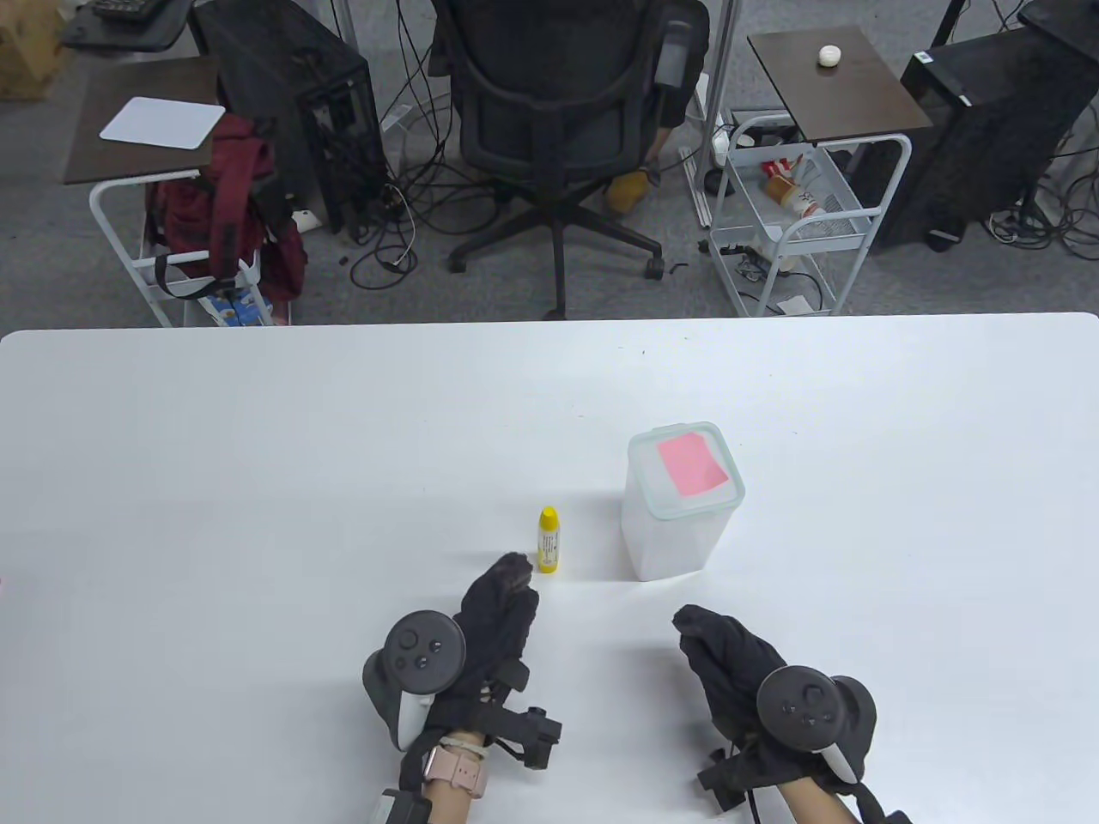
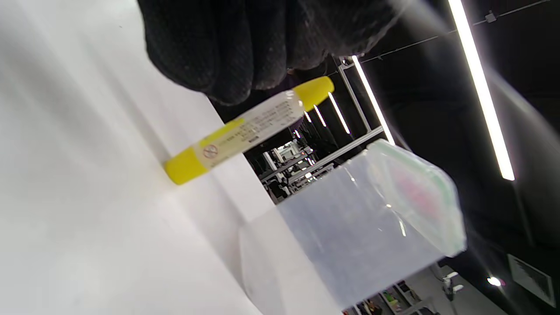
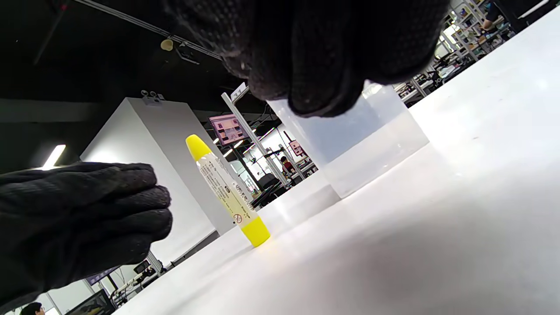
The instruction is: Squeeze liquid glue on card and attach to container
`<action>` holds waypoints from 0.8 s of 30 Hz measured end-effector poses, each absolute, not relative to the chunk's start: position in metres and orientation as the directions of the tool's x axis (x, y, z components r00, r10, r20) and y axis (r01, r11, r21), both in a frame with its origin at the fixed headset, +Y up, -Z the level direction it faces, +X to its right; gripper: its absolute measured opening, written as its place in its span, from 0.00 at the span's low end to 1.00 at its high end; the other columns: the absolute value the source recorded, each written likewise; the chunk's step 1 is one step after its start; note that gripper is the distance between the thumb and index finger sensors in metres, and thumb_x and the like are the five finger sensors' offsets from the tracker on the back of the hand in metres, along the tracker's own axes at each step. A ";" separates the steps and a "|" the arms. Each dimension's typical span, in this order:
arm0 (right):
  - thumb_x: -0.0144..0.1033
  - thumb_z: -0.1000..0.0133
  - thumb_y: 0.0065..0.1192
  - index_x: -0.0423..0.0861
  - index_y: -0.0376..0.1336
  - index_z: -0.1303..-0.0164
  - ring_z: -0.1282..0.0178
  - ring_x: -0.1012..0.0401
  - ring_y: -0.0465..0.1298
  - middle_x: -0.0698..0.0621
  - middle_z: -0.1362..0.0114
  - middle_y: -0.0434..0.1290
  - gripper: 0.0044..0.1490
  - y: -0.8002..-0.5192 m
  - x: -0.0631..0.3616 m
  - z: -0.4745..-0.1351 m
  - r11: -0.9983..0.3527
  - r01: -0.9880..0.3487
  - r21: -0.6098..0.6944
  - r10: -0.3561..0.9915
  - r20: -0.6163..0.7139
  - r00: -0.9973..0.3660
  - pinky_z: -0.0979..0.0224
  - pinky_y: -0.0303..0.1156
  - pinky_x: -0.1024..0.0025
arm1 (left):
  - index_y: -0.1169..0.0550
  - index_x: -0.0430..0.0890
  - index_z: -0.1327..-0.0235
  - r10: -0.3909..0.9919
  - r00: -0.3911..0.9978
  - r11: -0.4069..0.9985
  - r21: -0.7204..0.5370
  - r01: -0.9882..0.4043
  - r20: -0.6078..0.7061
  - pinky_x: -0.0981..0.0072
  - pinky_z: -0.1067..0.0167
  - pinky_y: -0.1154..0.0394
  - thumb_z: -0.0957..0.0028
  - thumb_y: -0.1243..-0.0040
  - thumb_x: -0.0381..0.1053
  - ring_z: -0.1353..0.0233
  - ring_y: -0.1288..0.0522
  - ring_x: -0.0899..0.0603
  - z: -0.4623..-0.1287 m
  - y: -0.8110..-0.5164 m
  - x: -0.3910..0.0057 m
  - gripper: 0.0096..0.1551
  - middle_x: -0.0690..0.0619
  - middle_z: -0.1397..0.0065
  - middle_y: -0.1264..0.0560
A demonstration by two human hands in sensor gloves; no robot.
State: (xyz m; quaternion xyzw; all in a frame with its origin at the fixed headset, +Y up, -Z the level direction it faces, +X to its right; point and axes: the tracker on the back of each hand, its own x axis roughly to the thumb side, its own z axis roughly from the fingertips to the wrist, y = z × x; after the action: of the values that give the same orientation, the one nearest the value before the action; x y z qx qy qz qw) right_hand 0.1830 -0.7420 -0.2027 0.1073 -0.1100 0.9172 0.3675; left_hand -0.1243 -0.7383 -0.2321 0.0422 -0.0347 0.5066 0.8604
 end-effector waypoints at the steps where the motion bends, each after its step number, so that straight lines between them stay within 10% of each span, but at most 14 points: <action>1: 0.38 0.37 0.53 0.48 0.62 0.31 0.48 0.57 0.80 0.48 0.38 0.74 0.24 -0.742 0.185 -0.203 -0.702 -0.701 -0.126 0.654 0.275 -0.704 0.40 0.76 0.58 | 0.28 0.46 0.29 0.878 0.465 0.466 0.016 -0.885 0.114 0.56 0.39 0.20 0.42 0.44 0.53 0.34 0.19 0.38 -0.227 -0.739 -0.119 0.28 0.46 0.29 0.23; 24: 0.39 0.36 0.52 0.48 0.62 0.31 0.47 0.56 0.79 0.48 0.37 0.73 0.23 -0.722 0.211 -0.202 -0.690 -0.668 -0.278 0.594 0.310 -0.742 0.38 0.75 0.58 | 0.23 0.49 0.37 0.746 0.639 0.613 0.182 -0.769 0.190 0.57 0.43 0.19 0.42 0.45 0.54 0.39 0.16 0.41 -0.219 -0.730 -0.125 0.23 0.49 0.35 0.19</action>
State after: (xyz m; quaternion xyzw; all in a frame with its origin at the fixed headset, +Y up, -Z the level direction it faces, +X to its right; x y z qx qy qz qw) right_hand 0.2106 -0.7221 -0.2020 0.0981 -0.1891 0.9140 0.3454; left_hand -0.1253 -0.7298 -0.2192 0.1239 -0.0477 0.4223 0.8967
